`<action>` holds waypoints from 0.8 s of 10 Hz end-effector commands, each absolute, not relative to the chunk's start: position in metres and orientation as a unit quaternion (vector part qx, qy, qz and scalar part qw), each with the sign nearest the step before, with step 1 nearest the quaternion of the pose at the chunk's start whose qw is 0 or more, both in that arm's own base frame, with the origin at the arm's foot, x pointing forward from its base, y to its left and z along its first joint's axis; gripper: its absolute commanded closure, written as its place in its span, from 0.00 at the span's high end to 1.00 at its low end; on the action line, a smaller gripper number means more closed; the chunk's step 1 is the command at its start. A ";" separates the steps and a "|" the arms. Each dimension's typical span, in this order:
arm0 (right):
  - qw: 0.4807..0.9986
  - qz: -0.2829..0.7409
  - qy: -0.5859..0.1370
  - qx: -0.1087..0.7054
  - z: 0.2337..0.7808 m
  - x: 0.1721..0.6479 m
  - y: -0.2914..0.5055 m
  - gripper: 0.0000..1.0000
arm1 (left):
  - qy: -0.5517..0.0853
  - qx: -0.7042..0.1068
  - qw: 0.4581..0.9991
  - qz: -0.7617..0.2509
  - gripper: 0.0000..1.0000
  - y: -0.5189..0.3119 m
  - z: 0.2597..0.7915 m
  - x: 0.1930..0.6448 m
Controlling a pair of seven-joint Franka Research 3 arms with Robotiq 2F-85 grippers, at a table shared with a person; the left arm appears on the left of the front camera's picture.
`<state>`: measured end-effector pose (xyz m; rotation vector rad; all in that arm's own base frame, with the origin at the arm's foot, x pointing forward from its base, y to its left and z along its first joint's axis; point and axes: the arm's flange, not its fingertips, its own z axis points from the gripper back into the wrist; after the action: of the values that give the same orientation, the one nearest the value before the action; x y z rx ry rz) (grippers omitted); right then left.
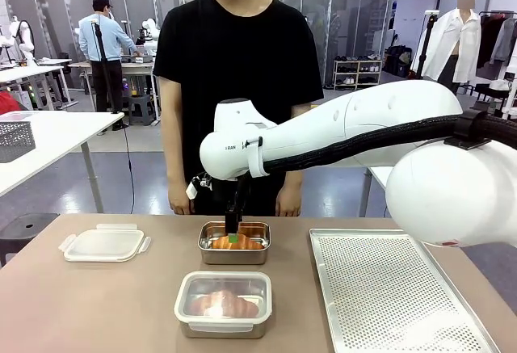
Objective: Place the bread into the airtight container.
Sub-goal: Pick up a Butter Roll and place it into an empty Airtight Container.
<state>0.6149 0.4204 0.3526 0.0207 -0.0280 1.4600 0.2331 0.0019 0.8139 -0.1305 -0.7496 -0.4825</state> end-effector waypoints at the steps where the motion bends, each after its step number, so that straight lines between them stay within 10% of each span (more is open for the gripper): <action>1: 0.745 0.667 -0.014 0.009 0.353 0.615 0.421 1.00 | -0.363 -0.063 0.899 -0.238 1.00 0.002 0.815 0.233; 8: 0.811 0.578 -0.077 0.056 0.510 0.553 0.282 1.00 | -0.363 -0.063 0.899 -0.238 1.00 0.002 0.815 0.233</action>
<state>0.5841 0.3107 0.5109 0.0974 -0.1492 1.2682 0.2331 0.0022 0.8139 -0.1307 -0.7498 -0.4820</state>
